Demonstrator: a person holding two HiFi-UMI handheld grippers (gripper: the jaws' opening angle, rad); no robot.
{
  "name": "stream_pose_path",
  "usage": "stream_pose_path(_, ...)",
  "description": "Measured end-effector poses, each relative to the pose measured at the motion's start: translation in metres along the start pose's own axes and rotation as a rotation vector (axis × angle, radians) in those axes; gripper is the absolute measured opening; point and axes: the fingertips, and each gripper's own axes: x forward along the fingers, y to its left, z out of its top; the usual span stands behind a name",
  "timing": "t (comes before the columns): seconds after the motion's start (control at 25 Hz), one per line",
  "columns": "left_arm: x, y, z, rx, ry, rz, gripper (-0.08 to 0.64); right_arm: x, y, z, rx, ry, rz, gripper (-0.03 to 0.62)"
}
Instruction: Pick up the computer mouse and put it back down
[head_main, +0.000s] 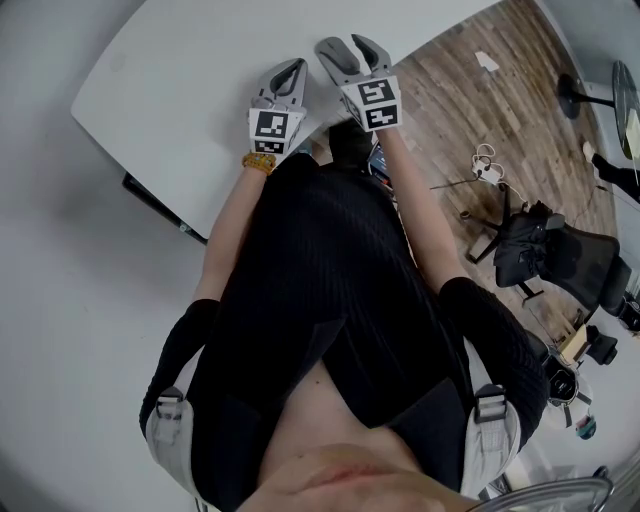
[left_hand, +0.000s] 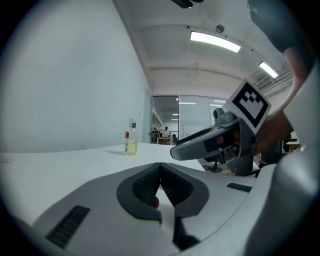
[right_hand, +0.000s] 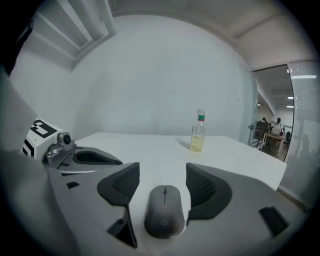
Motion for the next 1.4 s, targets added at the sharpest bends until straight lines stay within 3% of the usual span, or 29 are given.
stream_pose_path(0.24,-0.001,0.000,0.000,-0.001,-0.001,0.000,0.014,-0.017,0.006,0.024,-0.042,-0.158,-0.034,0.279)
stream_pose_path(0.44,-0.004,-0.001,0.000,0.001,0.001,0.002,0.014,-0.027,0.012,0.033,-0.050,-0.228,-0.051,0.274)
stream_pose_path(0.48,-0.004,0.000,0.000,0.001,0.002,0.002,0.013,-0.028,0.012,0.034,-0.050,-0.235,-0.062,0.237)
stream_pose_path(0.52,-0.004,0.000,0.000,0.001,0.003,0.002,0.012,-0.029,0.012,0.035,-0.049,-0.242,-0.074,0.187)
stream_pose_path(0.84,-0.002,0.000,-0.001,-0.001,0.000,0.001,0.013,-0.032,0.004,0.026,-0.025,-0.246,-0.119,0.083)
stream_pose_path(1.4,-0.001,0.001,0.004,0.002,0.001,0.001,0.012,-0.035,-0.001,0.025,-0.014,-0.239,-0.133,0.049)
